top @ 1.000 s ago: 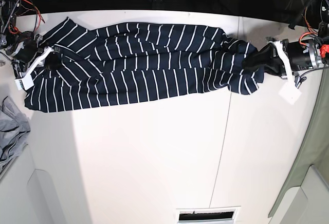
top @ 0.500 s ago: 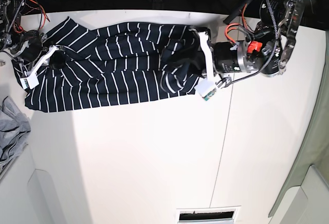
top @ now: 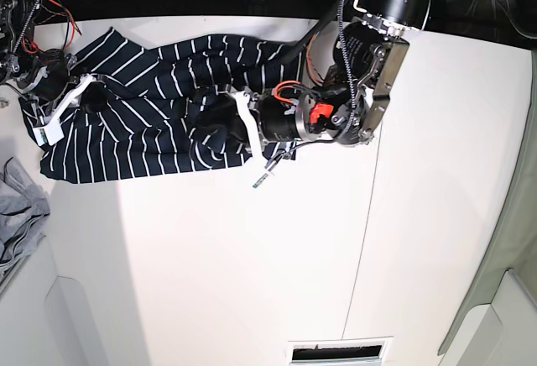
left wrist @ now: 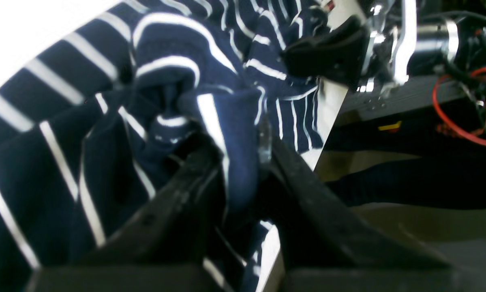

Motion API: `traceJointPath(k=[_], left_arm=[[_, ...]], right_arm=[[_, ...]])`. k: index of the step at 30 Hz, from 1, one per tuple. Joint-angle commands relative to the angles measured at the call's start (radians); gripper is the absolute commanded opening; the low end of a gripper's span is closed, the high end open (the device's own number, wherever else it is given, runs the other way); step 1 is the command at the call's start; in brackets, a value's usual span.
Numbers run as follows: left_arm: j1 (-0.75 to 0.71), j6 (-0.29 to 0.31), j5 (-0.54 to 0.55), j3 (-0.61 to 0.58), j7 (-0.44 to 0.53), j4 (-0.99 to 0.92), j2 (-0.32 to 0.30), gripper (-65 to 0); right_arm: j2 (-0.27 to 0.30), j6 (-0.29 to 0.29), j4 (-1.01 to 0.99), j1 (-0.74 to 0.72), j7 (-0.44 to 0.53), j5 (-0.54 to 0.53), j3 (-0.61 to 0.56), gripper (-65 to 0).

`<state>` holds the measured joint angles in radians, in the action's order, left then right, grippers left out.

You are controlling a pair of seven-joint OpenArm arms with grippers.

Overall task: Layout the t-shirt on the table in an organized manner, then fold the t-shirt properly
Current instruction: 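Lift the band's end with the left gripper and fold it toward the right gripper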

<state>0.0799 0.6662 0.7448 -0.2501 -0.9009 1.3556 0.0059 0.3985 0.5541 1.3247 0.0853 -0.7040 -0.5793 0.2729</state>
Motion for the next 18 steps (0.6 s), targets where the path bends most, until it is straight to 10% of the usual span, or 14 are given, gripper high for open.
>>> traceJointPath(k=[1,3,8,12,18], left_arm=[[0.03,0.011,0.012,-0.002,0.023,0.003,0.021,-65.0],[0.042,0.011,0.009,-0.014,0.023,-0.022,0.031,-63.0],[0.042,0.011,0.005,-0.067,0.035,-0.04,0.032,-31.7],[0.042,0.011,0.014,-0.078,0.059,-0.04,0.032,-31.7],[0.042,0.032,0.083,-0.076,-0.01,-0.035,0.026,-31.8]], right_arm=[[0.017,0.003,0.013,-0.01,0.0,-0.004,0.006,-65.0],[0.017,0.003,0.013,-0.01,0.0,-0.004,0.006,-65.0],[0.016,0.003,0.013,-0.01,0.0,-0.008,0.006,-65.0],[0.022,0.003,0.024,-0.01,-0.001,-0.038,0.006,-46.0],[0.042,0.002,0.147,-0.011,-0.019,-0.05,0.09,-43.0]])
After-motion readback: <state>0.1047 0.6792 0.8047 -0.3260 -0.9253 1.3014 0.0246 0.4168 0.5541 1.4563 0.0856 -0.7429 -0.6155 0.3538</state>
